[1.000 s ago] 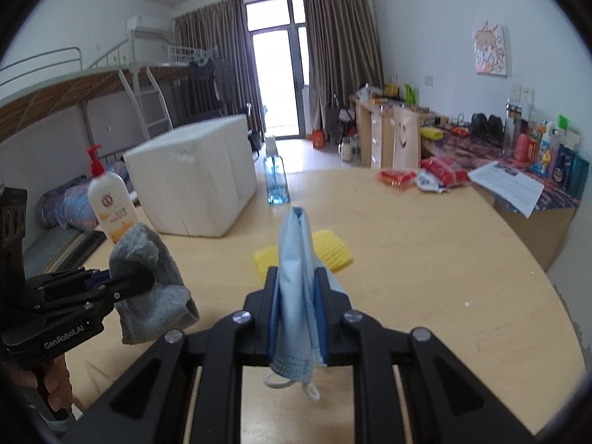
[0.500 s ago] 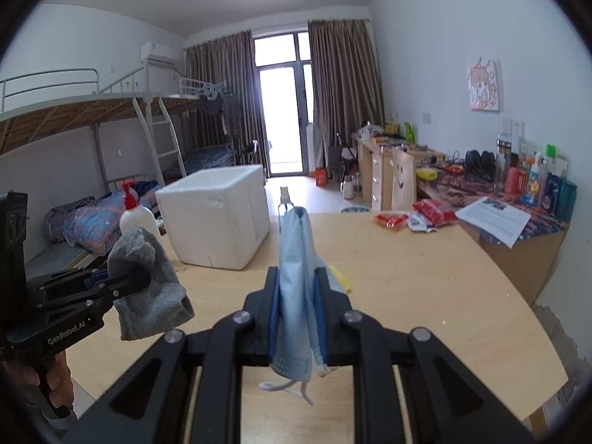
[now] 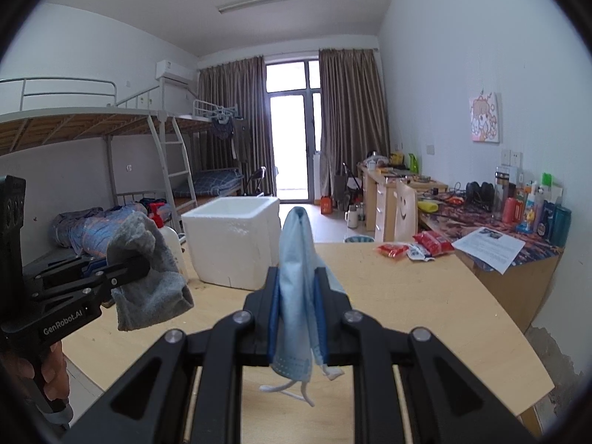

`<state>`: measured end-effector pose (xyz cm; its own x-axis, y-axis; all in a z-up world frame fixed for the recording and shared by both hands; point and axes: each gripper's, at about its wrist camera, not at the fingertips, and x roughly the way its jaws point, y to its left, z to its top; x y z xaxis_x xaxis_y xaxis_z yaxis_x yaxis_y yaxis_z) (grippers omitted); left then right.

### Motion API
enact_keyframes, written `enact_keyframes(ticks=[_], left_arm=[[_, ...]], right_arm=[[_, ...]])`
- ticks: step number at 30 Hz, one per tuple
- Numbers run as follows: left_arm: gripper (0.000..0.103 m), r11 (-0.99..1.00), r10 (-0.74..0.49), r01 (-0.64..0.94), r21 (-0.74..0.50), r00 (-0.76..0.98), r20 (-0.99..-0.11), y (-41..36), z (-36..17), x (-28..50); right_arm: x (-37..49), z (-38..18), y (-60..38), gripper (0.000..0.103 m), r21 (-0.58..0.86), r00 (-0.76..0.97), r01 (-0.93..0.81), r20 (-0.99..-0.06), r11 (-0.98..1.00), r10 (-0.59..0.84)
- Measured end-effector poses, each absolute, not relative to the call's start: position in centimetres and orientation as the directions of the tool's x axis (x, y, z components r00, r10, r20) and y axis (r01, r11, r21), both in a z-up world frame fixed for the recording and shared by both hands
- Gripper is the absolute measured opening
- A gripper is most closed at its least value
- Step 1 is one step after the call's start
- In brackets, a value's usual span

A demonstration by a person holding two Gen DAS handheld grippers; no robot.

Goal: Organize soft objects
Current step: 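Lift the grey sock and blue mask up off the table, then carry the grey sock and blue mask over the white foam box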

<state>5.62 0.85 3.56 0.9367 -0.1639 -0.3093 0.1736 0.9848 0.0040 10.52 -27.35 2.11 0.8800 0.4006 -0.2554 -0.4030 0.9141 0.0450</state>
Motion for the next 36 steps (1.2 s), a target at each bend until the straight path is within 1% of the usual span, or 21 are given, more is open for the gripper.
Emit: enact_keyframes(ticks=[4,11,16,29,36], left_arm=[[0.018,0.987,-0.151,0.162,0.017,0.947,-0.284,1.0,4.1,4.7],[0.018,0.990,-0.125,0.139,0.033,0.955,-0.270,1.5,4.5,3.5],[0.018,0.994,-0.084,0.098,0.044,0.964,-0.252,2.6,4.7,2.6],[0.018,1.000,0.007,0.001,0.030,0.969,-0.247,6.1,4.8,2.0],[0.018,1.000,0.027,-0.023,0.018,0.965,-0.260,7.3,4.4,2.4]], right_arm=[[9.9,2.4,-27.2,0.021,0.041,0.880,-0.413,-0.239,0.910,0.411],[9.3,2.3,-26.1,0.021,0.044,0.861,-0.459,-0.222,0.887,0.457],[9.2,2.4,-24.9,0.021,0.036,0.845,-0.495,-0.213,0.868,0.490],[10.1,2.4,-21.2,0.021,0.020,0.781,-0.596,-0.218,0.803,0.585],[11.2,2.0,-19.9,0.021,0.020,0.761,-0.619,-0.235,0.785,0.605]])
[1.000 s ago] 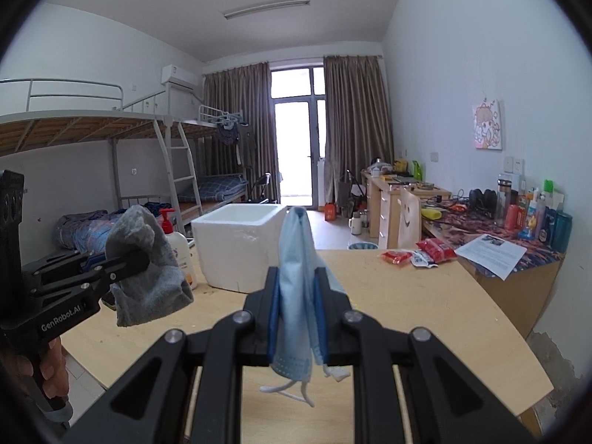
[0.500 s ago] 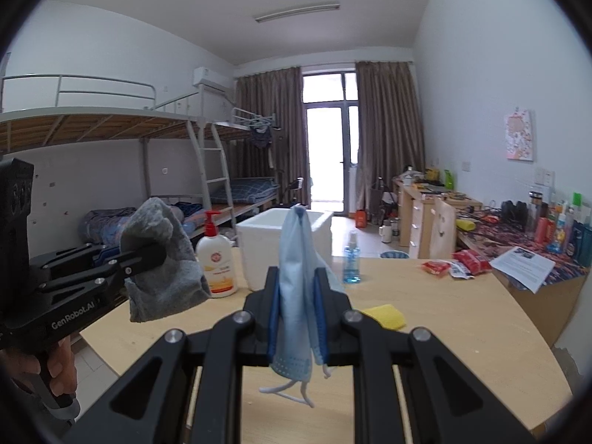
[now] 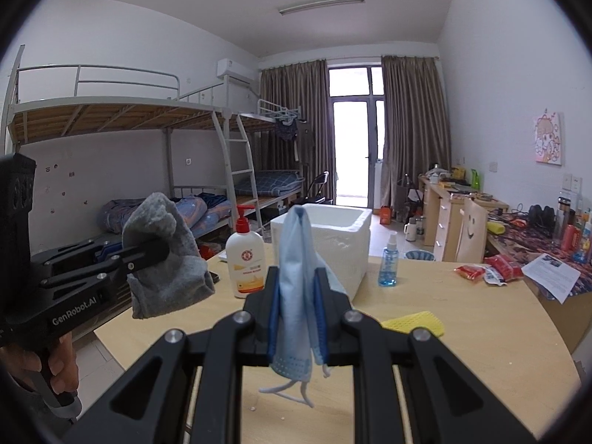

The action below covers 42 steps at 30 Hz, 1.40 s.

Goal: Organize soft objects
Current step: 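Carry the grey sock and blue mask over the white foam box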

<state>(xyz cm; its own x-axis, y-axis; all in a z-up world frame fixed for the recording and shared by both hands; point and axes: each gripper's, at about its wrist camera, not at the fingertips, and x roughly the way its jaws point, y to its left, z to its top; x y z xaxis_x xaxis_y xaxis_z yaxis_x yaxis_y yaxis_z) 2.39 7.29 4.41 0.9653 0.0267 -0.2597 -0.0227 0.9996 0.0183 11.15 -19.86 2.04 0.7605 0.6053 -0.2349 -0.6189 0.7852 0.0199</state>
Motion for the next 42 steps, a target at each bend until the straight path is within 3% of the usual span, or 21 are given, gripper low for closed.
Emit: enact_keyframes(ticks=[42], left_arm=[[0.018,0.999,0.049,-0.052,-0.004,0.951,-0.306,9.2,7.2,13.9]], right_arm=[[20.0,5.5,-16.1,0.021,0.030,0.734,-0.635,-0.288,0.772,0.615]])
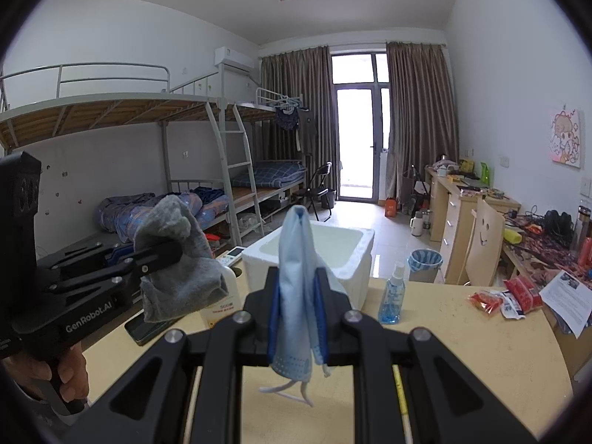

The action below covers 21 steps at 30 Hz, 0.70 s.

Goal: Organize soft objects
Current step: 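Carry the grey sock and blue mask over the white foam box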

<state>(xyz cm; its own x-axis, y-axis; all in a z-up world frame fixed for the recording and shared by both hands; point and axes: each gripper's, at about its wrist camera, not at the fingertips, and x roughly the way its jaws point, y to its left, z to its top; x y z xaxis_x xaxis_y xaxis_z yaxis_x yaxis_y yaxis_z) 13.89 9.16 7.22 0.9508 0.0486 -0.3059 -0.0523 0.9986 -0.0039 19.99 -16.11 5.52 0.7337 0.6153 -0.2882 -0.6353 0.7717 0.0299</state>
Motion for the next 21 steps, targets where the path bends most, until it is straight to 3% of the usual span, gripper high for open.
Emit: enact_keyframes(ticks=[21], left_arm=[[0.018,0.999,0.044,-0.050,-0.008,0.929,-0.367,10.8,7.7,21.3]], right_arm=[[26.7,6.5,-12.4,0.021,0.018,0.709,-0.652,-0.338,0.758,0.619]])
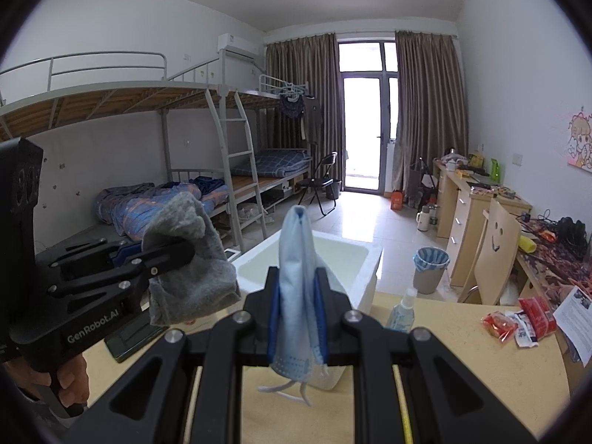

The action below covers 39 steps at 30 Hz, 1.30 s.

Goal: Organize soft objects
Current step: 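Carry the grey sock and blue mask over the white foam box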

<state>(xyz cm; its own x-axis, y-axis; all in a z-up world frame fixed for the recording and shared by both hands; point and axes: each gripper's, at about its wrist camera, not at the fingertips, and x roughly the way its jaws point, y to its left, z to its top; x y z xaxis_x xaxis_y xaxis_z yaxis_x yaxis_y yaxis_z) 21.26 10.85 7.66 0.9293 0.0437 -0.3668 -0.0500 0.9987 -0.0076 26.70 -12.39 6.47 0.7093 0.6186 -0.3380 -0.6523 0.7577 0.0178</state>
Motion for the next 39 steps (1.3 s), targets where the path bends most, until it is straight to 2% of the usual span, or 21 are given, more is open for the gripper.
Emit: enact_keyframes(ticks=[25,39], left_arm=[[0.016,0.996,0.083,-0.090,0.000,0.907,-0.413,12.9,7.1,29.6],[0.016,1.000,-0.001,-0.002,-0.007,0.894,-0.448,10.1,6.4,31.6]], right_arm=[[32.7,6.4,-8.9,0.021,0.011,0.697,-0.652,-0.383,0.758,0.606],[32.5,7.4,-11.6,0.021,0.008,0.748,-0.590,-0.370,0.807,0.550]])
